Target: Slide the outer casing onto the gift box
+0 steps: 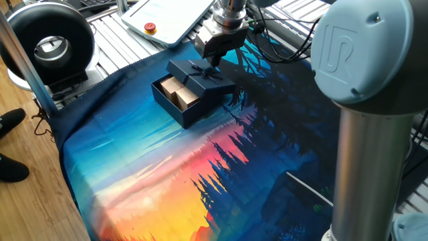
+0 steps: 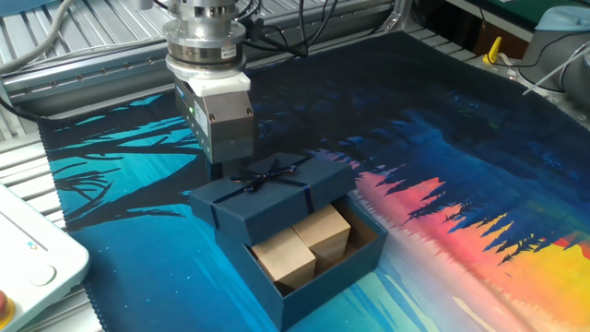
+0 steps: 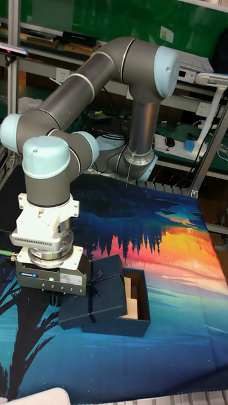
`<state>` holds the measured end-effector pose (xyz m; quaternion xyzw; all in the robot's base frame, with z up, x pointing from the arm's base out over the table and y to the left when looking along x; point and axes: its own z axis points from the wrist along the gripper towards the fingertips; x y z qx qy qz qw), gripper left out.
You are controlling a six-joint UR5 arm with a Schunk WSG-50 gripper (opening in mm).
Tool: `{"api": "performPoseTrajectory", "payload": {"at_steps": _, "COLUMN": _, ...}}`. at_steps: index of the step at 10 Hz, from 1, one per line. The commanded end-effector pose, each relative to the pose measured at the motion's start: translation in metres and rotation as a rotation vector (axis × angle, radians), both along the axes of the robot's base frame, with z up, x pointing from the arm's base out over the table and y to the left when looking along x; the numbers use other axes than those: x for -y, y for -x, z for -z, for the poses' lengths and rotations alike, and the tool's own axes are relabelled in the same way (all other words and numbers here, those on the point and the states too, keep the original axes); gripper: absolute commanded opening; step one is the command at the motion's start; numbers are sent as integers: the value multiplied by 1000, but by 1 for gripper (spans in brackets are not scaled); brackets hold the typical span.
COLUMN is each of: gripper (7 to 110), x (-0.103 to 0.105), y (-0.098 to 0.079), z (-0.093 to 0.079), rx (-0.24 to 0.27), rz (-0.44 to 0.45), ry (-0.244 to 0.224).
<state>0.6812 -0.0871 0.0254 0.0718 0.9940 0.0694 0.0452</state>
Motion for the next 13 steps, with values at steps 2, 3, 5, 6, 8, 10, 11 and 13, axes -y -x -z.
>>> {"api": "performPoseTrajectory", "payload": {"at_steps": 2, "gripper": 7, "x": 16, "y": -5, "z": 0, "rx": 20, "rz": -7, "ry": 60}}
{"api": "performPoseTrajectory", "payload": {"at_steps": 3, "gripper": 7, "x": 16, "y": -5, "z": 1, "rx": 20, "rz": -7, "ry": 60}}
{"api": "performPoseTrajectory", "payload": {"at_steps": 5, "gripper": 7, "x": 27, "y": -6, "z": 1, "rx": 31, "rz": -19, "ry": 108}}
{"api": "performPoseTrajectory", "payload": {"at_steps": 6, "gripper": 7, "x": 25, "y": -6, "z": 2, "rx": 31, "rz": -17, "ry": 95}}
{"api": "performPoseTrajectory", "payload": {"at_steps": 8, "gripper": 7, "x": 24, "y": -6, "z": 4, "rx": 32, "rz": -15, "ry": 91}}
{"api": "performPoseTrajectory", "payload": {"at_steps": 10, "gripper": 7, "x": 19, "y": -5, "z": 9, "rx": 28, "rz": -12, "ry": 73}}
{"api": "performPoseTrajectory", "payload": {"at_steps": 11, "gripper": 7, "x": 19, "y": -5, "z": 12, "rx": 29, "rz": -12, "ry": 72}}
{"api": "performPoseTrajectory", "payload": {"at_steps": 13, "gripper": 7, "x": 18, "y": -3, "z": 18, "rx": 25, "rz": -21, "ry": 88}}
